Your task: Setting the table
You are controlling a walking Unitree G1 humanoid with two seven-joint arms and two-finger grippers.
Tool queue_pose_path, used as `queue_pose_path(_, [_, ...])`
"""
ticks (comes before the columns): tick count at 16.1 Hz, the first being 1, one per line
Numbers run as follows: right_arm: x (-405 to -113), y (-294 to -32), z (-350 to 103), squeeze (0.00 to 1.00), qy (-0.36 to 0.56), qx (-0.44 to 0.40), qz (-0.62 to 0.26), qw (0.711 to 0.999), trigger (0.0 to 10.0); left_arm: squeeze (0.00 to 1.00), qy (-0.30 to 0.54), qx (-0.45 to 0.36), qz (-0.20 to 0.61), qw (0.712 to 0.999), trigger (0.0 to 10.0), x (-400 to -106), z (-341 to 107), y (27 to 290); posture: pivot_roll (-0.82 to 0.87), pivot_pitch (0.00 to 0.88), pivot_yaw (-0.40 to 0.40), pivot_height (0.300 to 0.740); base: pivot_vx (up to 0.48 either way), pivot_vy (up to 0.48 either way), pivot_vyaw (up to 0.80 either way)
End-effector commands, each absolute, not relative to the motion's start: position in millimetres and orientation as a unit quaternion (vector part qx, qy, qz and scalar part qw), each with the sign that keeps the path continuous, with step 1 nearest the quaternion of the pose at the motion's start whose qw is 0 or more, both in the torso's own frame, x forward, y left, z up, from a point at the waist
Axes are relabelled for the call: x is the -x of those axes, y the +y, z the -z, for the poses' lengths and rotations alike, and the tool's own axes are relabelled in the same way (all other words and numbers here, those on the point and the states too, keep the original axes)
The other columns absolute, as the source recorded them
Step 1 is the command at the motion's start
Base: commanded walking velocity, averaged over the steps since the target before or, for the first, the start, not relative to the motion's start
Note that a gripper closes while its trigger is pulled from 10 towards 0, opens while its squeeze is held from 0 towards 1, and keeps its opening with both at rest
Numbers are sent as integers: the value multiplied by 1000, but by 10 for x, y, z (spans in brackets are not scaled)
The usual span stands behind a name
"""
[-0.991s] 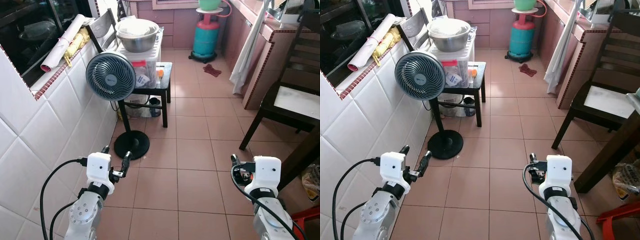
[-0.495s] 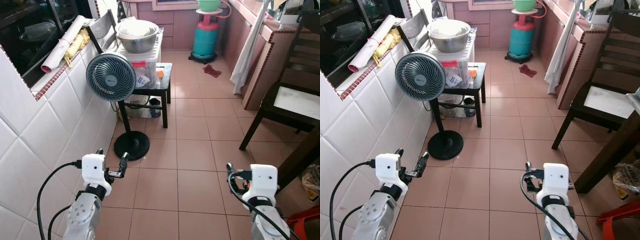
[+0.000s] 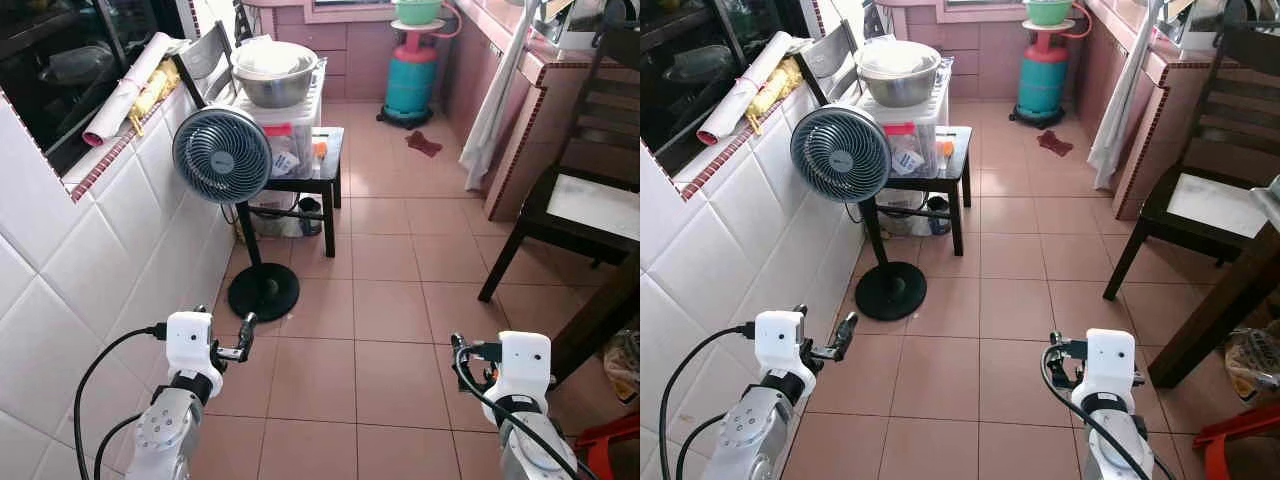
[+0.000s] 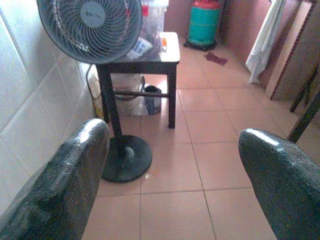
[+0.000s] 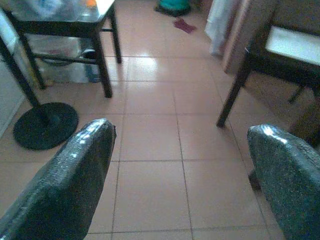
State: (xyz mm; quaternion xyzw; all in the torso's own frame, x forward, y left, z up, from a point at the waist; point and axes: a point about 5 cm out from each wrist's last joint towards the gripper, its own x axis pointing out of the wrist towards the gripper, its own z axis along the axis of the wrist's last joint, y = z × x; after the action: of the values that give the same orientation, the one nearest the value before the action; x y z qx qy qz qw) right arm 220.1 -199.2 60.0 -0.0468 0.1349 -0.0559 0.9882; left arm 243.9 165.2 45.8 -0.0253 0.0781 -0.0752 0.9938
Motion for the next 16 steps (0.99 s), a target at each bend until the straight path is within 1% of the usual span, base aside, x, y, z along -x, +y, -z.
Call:
queue_pose_path(1, [-2245, -1886, -729, 0, 99, 50, 23, 994, 10000, 0, 83, 19, 79, 993, 10000, -2439, -473, 1672, -102, 0, 65, 740, 0, 0, 0])
queue_pose_path(2, [-2256, -1865, -764, 0, 93, 52, 20, 994, 10000, 0, 90, 38, 82, 992, 10000, -2432, -461, 1661, -100, 0, 65, 740, 0, 0, 0])
queue_pose_path(4, [-2253, -1854, -738, 0, 101, 45, 22, 994, 10000, 0, 95, 21, 95, 991, 10000, -2383, -431, 1647, -101, 0, 67, 740, 0, 0, 0])
queue_pose_path(5, [-2229, -1879, -679, 0, 129, 74, 34, 988, 10000, 0, 101, 12, 85, 991, 10000, -2336, -384, 1651, -99, 0, 67, 740, 0, 0, 0])
queue_pose_path(6, [-2211, -1877, -677, 0, 125, 44, 31, 991, 10000, 0, 107, 32, 66, 992, 10000, -2343, -375, 1692, -99, 0, 67, 740, 0, 0, 0])
queue_pose_path(7, [-2208, -1880, -691, 0, 119, 30, 31, 992, 10000, 0, 111, 46, 57, 991, 10000, -2357, -370, 1726, -97, 0, 65, 740, 0, 0, 0])
queue_pose_path(8, [-2212, -1864, -697, 0, 117, 23, 23, 993, 10000, 0, 112, 48, 56, 991, 10000, -2359, -365, 1736, -97, 0, 66, 740, 0, 0, 0])
queue_pose_path(9, [-2226, -1848, -682, 0, 125, 24, 18, 992, 10000, 0, 115, 31, 59, 991, 10000, -2338, -337, 1702, -96, 0, 67, 740, 0, 0, 0])
queue_pose_path(10, [-2248, -1845, -679, 0, 126, 16, 16, 992, 10000, 0, 115, 32, 67, 991, 10000, -2332, -335, 1677, -94, 0, 68, 740, 0, 0, -775])
queue_pose_path(13, [-2312, -1854, -682, 0, 121, 36, 24, 992, 10000, 0, 110, 36, 55, 992, 10000, -2392, -359, 1715, -86, 0, 70, 740, 0, 0, -775])
queue_pose_path(16, [-2351, -1833, -683, 0, 115, 19, 36, 993, 10000, 0, 115, 16, 62, 991, 10000, -2407, -356, 1705, -84, 0, 74, 740, 0, 0, -769])
